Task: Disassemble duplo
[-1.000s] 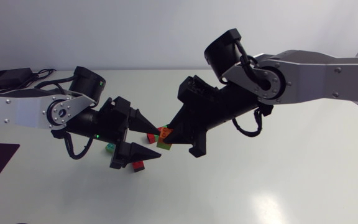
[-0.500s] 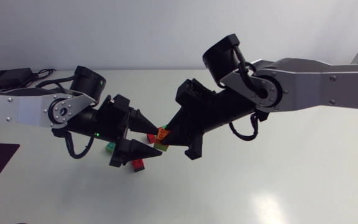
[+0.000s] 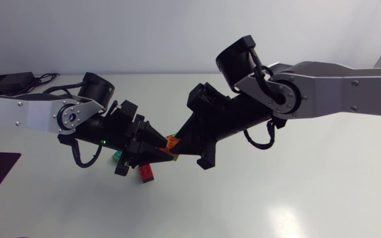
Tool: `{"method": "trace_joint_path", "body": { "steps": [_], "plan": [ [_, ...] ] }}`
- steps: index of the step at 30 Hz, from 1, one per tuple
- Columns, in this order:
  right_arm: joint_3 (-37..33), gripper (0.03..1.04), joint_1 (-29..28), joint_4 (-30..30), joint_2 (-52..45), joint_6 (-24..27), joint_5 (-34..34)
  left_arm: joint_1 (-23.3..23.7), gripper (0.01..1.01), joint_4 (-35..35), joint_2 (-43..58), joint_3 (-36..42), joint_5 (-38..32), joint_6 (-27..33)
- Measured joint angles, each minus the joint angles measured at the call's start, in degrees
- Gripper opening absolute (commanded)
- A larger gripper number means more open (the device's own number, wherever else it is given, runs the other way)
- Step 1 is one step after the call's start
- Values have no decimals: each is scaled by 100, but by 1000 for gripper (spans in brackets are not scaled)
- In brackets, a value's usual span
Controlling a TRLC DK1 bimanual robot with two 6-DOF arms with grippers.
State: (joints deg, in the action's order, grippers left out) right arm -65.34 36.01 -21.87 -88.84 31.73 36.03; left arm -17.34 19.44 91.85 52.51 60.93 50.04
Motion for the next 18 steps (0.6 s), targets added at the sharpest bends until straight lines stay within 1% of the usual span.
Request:
{"method": "trace_joint_path", "body": {
  "steps": [3,5,8,11,15,17,18],
  "plan": [
    [0,243,-59,-26,-2,-20,225,-2,331,31,-9,-33,68,151],
    [-24,243,-160,-188,-9,-46,507,-66,331,31,-74,-116,105,201],
    [-90,243,-286,-527,-61,-157,931,-227,331,13,-282,-304,-74,352],
    [-245,243,-339,-522,-125,-295,1200,-361,331,-11,-378,-448,-186,452],
    [-341,243,-382,-496,-129,-376,1237,-393,333,-15,-358,-457,-291,461],
    [-302,243,-485,-389,-103,-393,1054,-321,339,-17,-208,-374,-417,426],
    [-243,243,-546,-289,-48,-389,769,-280,341,-26,-76,-291,-501,391]
  ]
}}
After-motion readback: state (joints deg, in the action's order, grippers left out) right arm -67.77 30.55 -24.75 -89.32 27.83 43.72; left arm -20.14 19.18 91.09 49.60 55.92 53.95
